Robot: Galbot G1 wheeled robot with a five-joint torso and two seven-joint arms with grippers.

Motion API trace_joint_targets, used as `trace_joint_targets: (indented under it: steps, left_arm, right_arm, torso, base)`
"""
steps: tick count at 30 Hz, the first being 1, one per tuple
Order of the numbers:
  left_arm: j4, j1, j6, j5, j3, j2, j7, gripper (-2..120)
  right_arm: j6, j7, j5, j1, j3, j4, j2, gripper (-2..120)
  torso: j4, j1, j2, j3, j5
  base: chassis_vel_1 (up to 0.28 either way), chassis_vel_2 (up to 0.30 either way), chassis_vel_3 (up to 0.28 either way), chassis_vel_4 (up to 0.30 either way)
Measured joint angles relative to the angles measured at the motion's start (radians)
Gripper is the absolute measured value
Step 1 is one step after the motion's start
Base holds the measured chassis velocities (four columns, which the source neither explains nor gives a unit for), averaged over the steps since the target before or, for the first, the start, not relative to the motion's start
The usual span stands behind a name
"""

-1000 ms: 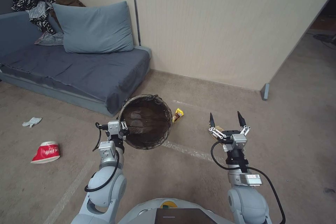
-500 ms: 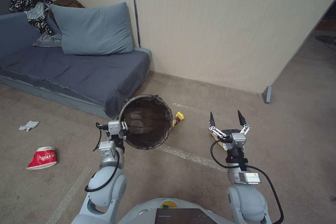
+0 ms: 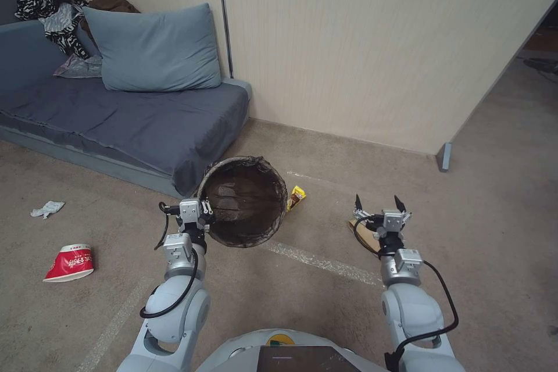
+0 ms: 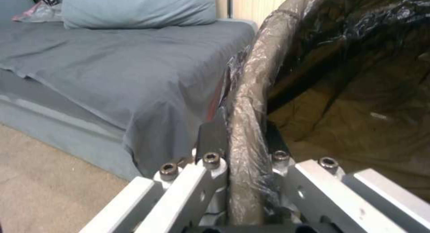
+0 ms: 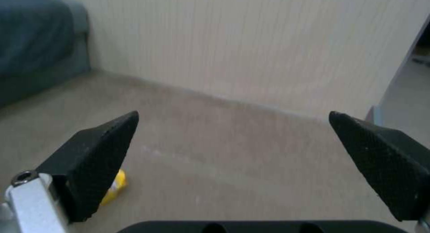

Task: Pick up the trash bin, then pick up the garbage from the floor and place it into the trash bin.

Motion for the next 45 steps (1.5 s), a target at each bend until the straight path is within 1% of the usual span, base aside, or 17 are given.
trace_joint_targets:
  steps: [3,4,7,8,14,19,22,24,27,45]
  left_arm:
    - [0.004,-0.002,0.001,0.0,0.0,0.003,0.0,3]
    - [0.004,-0.002,0.001,0.0,0.0,0.003,0.0,3]
    - [0.006,-0.003,0.002,-0.001,0.002,0.006,-0.001,3]
    - [0.006,-0.003,0.002,-0.001,0.002,0.006,-0.001,3]
    - [0.008,-0.007,0.004,-0.005,0.005,0.011,-0.002,3]
    - [0.008,-0.007,0.004,-0.006,0.007,0.012,-0.002,3]
    - [0.008,-0.006,0.005,-0.006,0.007,0.013,-0.002,3]
    - [0.008,-0.006,0.005,-0.006,0.007,0.013,-0.002,3]
    - [0.006,-0.005,0.005,-0.007,0.008,0.013,-0.004,3]
    - [0.006,-0.004,0.005,-0.007,0.01,0.008,-0.008,3]
  right_arm:
    - [-0.053,-0.006,0.0,0.022,0.007,-0.052,-0.028,100]
    - [-0.053,-0.006,0.0,0.022,0.007,-0.052,-0.028,100]
    - [-0.094,-0.031,0.0,0.044,0.019,-0.107,-0.065,100]
    - [-0.094,-0.031,0.0,0.044,0.019,-0.107,-0.065,100]
    - [-0.12,-0.081,-0.007,0.083,0.028,-0.203,-0.132,100]
    - [-0.121,-0.098,-0.009,0.106,0.028,-0.262,-0.16,100]
    - [-0.113,-0.11,-0.009,0.126,0.023,-0.322,-0.181,100]
    - [-0.11,-0.111,-0.009,0.129,0.021,-0.331,-0.182,100]
    - [-0.106,-0.103,-0.015,0.15,0.009,-0.391,-0.188,100]
    - [-0.06,-0.114,-0.055,0.246,-0.006,-0.607,-0.207,100]
  torso:
    - [-0.0001,0.0,0.0,0.0,0.0001]
    - [-0.0001,0.0,0.0,0.0,0.0001]
    - [-0.0001,0.0,0.0,0.0,0.0]
    - [-0.0001,0.0,0.0,0.0,0.0]
    - [-0.0001,0.0,0.0,0.0,0.0001]
    - [-0.0001,0.0,0.0,0.0,0.0]
    - [-0.0001,0.0,0.0,0.0,-0.0001]
    - [-0.0001,0.0,0.0,0.0,-0.0001]
    - [-0.0001,0.0,0.0,0.0,0.0]
    - [-0.0001,0.0,0.0,0.0,-0.0002]
  base:
    - [0.0,0.0,0.0,0.0]
    - [0.0,0.0,0.0,0.0]
    - [0.0,0.0,0.0,0.0]
    - [0.0,0.0,0.0,0.0]
    - [0.0,0.0,0.0,0.0]
    - [0.0,0.0,0.0,0.0]
    - [0.0,0.0,0.0,0.0]
    - [0.0,0.0,0.0,0.0]
    - [0.0,0.0,0.0,0.0]
    - [0.0,0.0,0.0,0.0]
